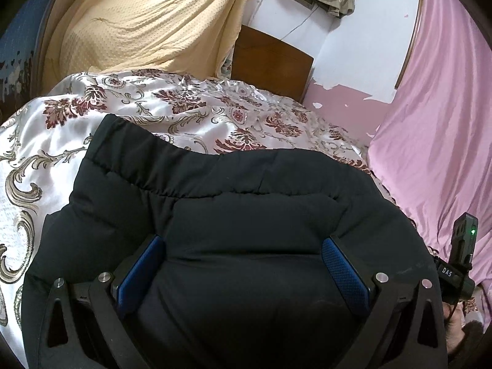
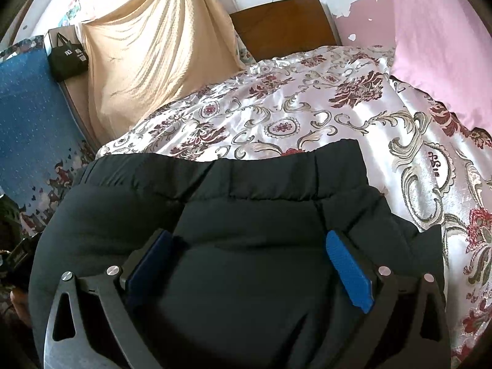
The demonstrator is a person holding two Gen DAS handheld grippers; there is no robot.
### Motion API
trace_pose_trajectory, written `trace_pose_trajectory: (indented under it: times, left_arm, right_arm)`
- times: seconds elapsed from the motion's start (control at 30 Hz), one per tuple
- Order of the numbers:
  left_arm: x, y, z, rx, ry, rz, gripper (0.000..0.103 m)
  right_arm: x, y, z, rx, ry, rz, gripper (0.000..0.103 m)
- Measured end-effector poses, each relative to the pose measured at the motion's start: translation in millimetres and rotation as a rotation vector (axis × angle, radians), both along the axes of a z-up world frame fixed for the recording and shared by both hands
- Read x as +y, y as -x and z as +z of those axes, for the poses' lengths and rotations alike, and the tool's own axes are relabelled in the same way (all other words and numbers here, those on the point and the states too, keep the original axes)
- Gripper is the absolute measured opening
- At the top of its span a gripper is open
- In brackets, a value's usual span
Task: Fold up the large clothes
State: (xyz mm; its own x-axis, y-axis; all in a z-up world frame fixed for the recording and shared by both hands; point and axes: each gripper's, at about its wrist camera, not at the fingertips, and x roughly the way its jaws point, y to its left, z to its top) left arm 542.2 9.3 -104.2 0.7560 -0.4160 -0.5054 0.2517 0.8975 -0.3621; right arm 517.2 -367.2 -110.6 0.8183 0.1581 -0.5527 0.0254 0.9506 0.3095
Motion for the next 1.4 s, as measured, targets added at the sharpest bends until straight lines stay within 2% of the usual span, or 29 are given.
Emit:
trace_pose_trajectory:
  times: [0.17, 0.23, 0.3, 0.4, 0.47, 0.53, 0.63, 0.67, 0.77, 0.87, 0.97, 1.07, 1.17, 1.23, 1.33, 1.4]
  left_arm:
    - [12, 9, -2, -0.034, 0.078, -0.011, 0.103]
    - [15, 12, -3, -0.039, 0.097, -0.013, 0.103]
    - [15, 12, -3, -0.038, 0.099, -0.01, 0.103]
    - [14, 9, -3, -0.019, 0.091, -0.008, 0.103]
    - [16, 8, 2, 0.01, 0.078, 0.02, 0.103]
    - [27, 14, 11, 0.032, 0.097, 0.093, 0.103]
    - [54, 26, 21, 0.035, 0.19, 0.14, 0.103]
    - [63, 27, 22, 0.054, 0.199, 0.154, 0.103]
    - [83, 27, 20, 0.131, 0.157, 0.177, 0.103]
    - [99, 26, 15, 0.184, 0.102, 0.161, 0.103]
    - [105, 24, 9, 0.23, 0.015, 0.137, 0.103]
    - [110, 19, 0, 0.289, 0.007, 0.066, 0.103]
    - [114, 12, -14, 0.362, 0.052, -0.027, 0.103]
    - [117, 8, -24, 0.392, 0.096, -0.079, 0.103]
    - [122, 8, -33, 0.371, 0.148, -0.106, 0.103]
    - [125, 11, -41, 0.342, 0.172, -0.115, 0.103]
  right_arm:
    - [-9, 20, 3, -0.081, -0.069, -0.002, 0.099]
    - [-20, 40, 5, -0.169, -0.128, -0.023, 0.099]
    - [-32, 50, 3, -0.214, -0.193, -0.062, 0.102]
    - [-51, 52, -8, -0.227, -0.32, -0.051, 0.102]
    - [-56, 58, -8, -0.246, -0.347, -0.068, 0.102]
    - [-63, 62, -2, -0.22, -0.353, -0.108, 0.102]
    - [-81, 57, 6, -0.119, -0.367, -0.079, 0.101]
    - [-86, 55, 6, -0.081, -0.38, -0.06, 0.101]
    - [-100, 56, -3, 0.0, -0.385, -0.03, 0.101]
    - [-112, 54, -14, 0.096, -0.361, -0.083, 0.101]
    - [-116, 56, -16, 0.098, -0.379, -0.072, 0.101]
    - [-112, 52, -21, 0.138, -0.356, -0.012, 0.101]
    - [-103, 45, -29, 0.185, -0.356, 0.071, 0.102]
    - [-97, 45, -31, 0.186, -0.354, 0.105, 0.102]
    - [-96, 45, -27, 0.153, -0.345, 0.105, 0.102]
    - [-98, 47, -18, 0.096, -0.328, 0.084, 0.102]
